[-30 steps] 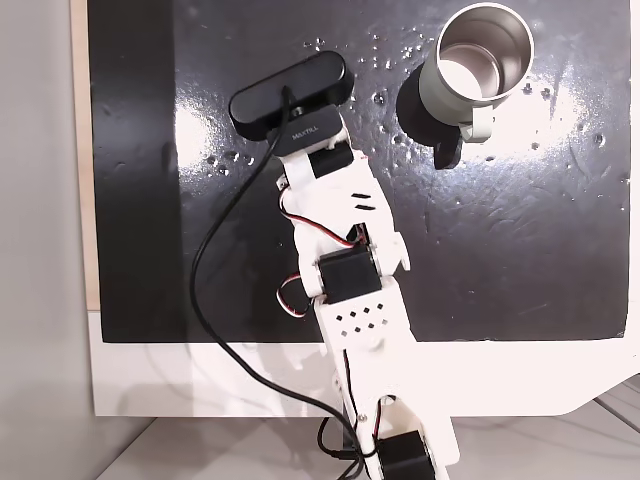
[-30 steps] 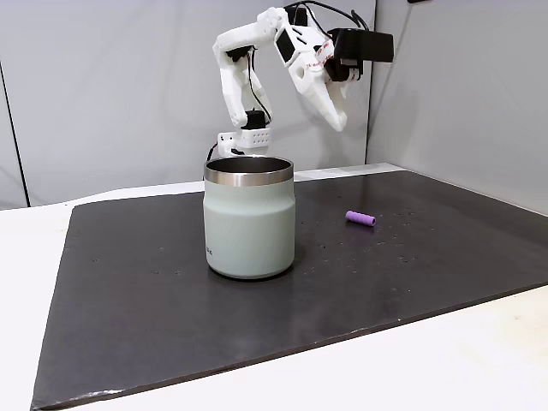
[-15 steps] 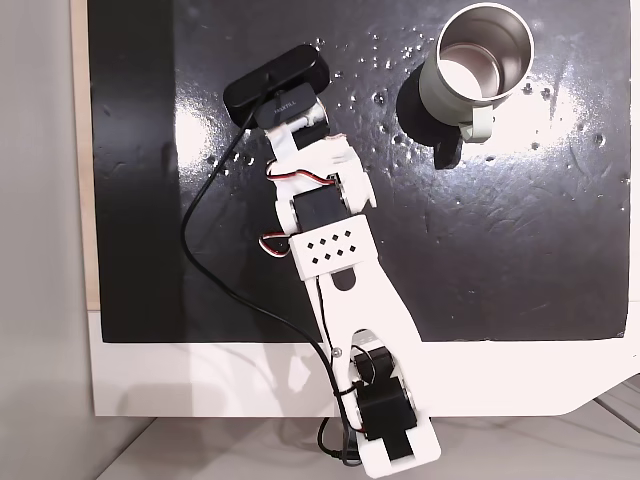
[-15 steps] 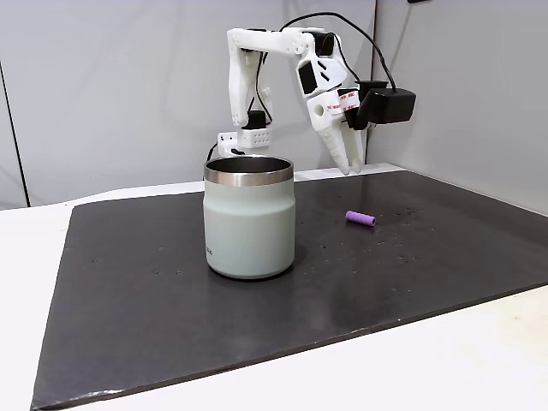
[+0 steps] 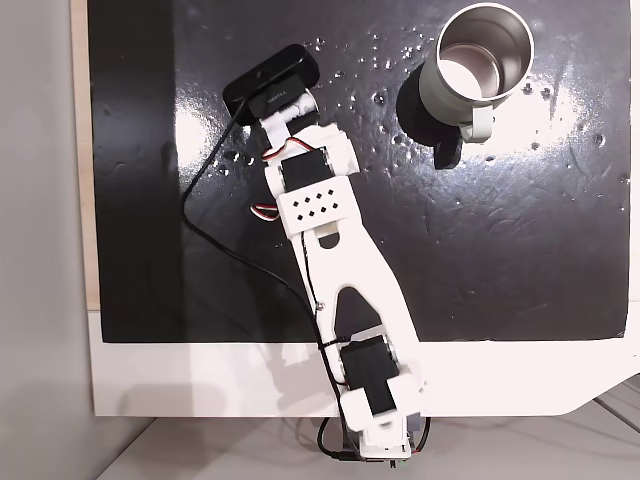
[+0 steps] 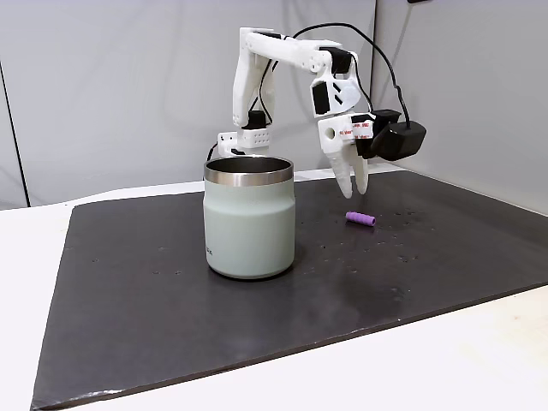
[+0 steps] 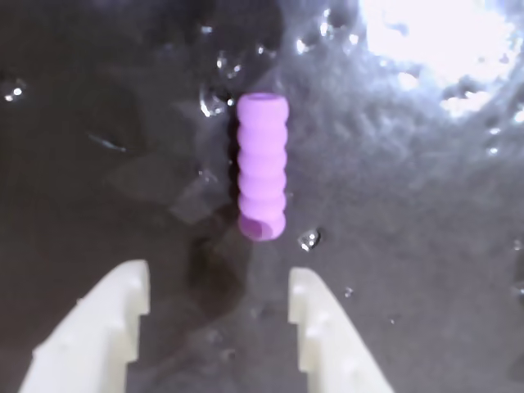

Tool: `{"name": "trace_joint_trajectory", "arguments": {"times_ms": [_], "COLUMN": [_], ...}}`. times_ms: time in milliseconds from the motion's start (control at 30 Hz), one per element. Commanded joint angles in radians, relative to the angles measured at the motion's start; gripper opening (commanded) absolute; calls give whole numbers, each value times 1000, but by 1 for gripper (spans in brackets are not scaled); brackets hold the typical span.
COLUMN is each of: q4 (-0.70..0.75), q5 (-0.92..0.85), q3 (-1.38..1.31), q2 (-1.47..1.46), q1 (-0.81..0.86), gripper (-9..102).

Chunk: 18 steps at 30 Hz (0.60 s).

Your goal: Grasp a pengrip and put it in the cup.

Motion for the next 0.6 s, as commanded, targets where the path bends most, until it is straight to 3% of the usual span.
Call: {"name": "trace_joint_trajectory", "arguments": {"times_ms": [0, 433, 567], "q4": [3, -71, -104], "q5": [2, 12, 5], "q3": [-97, -135, -135], "q2": [-32, -186, -207], "q1": [-6, 0, 18], "gripper": [23, 22, 14]}}
